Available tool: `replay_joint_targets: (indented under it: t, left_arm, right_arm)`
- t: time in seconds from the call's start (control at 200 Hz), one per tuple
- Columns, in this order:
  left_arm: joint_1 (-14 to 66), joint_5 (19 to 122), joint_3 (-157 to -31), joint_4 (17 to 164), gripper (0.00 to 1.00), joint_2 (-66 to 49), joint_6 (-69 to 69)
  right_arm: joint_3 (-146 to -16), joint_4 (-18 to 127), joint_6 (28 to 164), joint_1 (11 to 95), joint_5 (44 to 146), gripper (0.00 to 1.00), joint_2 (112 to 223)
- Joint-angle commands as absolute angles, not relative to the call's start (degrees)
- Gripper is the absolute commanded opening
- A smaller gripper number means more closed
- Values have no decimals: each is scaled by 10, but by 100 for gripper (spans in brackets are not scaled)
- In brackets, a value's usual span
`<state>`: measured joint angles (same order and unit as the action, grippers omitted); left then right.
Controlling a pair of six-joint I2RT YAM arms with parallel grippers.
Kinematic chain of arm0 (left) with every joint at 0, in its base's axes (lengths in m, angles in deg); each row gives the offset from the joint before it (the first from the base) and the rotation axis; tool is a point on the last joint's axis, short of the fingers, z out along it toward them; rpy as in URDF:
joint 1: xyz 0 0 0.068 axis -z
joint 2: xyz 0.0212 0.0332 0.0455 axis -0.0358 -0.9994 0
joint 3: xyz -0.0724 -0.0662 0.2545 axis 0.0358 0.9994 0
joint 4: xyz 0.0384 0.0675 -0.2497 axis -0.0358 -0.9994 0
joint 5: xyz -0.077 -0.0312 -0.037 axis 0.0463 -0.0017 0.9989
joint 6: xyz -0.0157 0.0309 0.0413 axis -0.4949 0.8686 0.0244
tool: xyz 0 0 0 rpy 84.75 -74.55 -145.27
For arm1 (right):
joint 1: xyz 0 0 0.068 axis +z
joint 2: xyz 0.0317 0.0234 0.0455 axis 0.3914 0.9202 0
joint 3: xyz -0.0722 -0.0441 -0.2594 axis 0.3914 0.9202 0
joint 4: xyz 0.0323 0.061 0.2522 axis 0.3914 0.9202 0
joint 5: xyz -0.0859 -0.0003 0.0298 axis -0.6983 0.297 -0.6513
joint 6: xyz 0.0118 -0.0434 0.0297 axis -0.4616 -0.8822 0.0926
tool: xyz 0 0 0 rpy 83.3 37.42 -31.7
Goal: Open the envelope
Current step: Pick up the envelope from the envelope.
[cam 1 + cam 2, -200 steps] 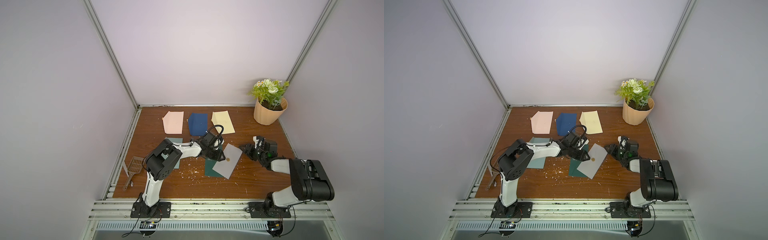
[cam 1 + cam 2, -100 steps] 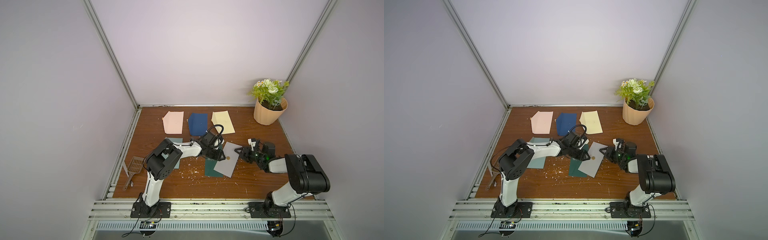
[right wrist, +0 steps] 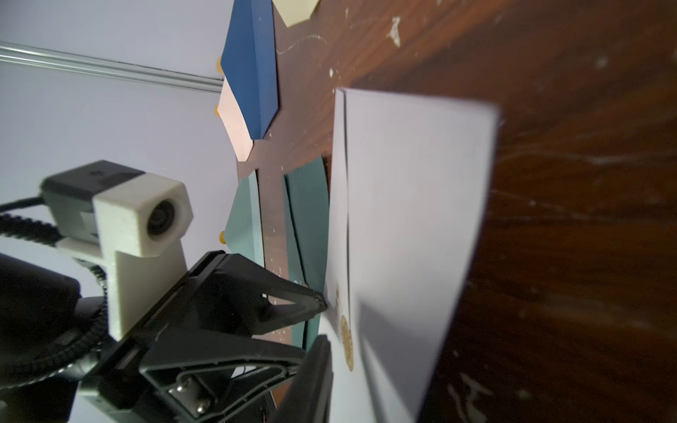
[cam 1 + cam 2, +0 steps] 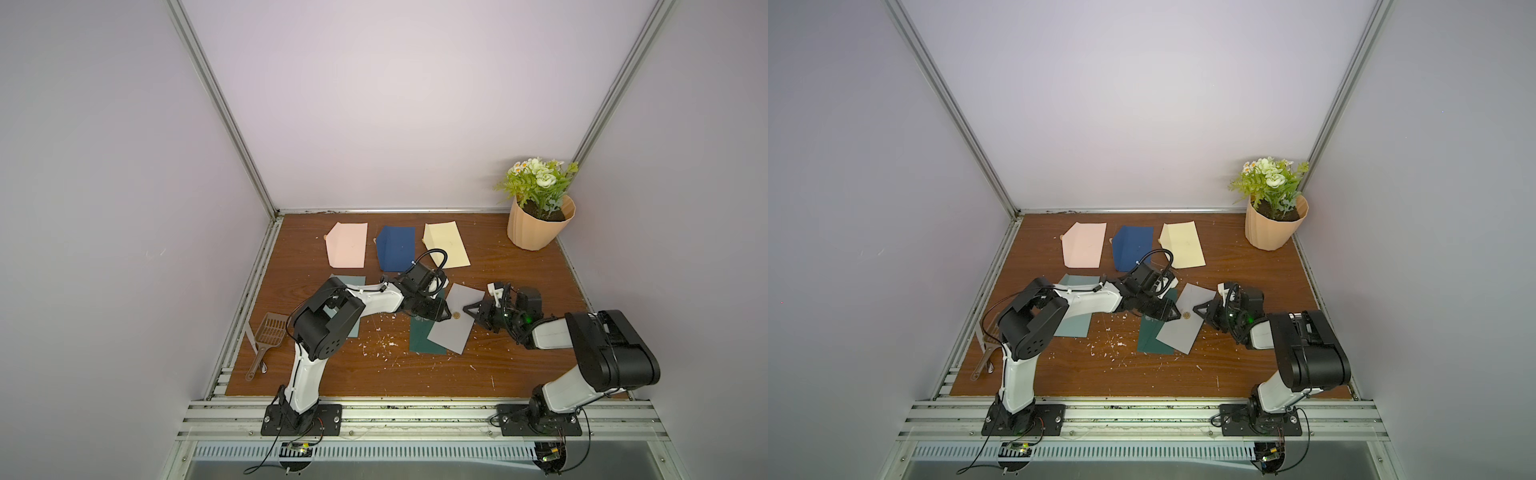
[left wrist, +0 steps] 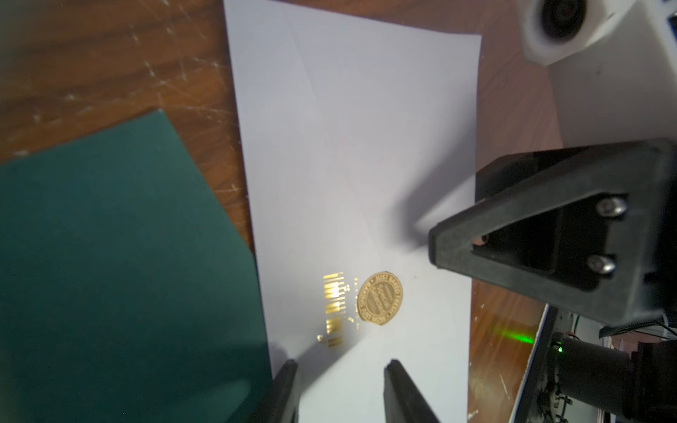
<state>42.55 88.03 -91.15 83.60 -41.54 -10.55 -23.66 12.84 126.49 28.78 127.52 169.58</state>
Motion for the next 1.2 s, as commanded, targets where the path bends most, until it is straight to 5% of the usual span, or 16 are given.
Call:
replay_joint_targets:
  t: [0.0, 0.27, 1.196]
  left_arm:
    - [415, 804, -875, 727, 41, -478, -97]
    - [415, 804, -873, 731, 41, -469, -97]
    - [415, 684, -906, 693, 44, -148, -22]
  right_arm:
    - [-245, 92, 1272, 301, 1269, 25, 1691]
    - [-266, 145, 1255, 309, 1256, 0, 1661]
    - [-408, 454, 1196, 334, 1201, 0, 1406]
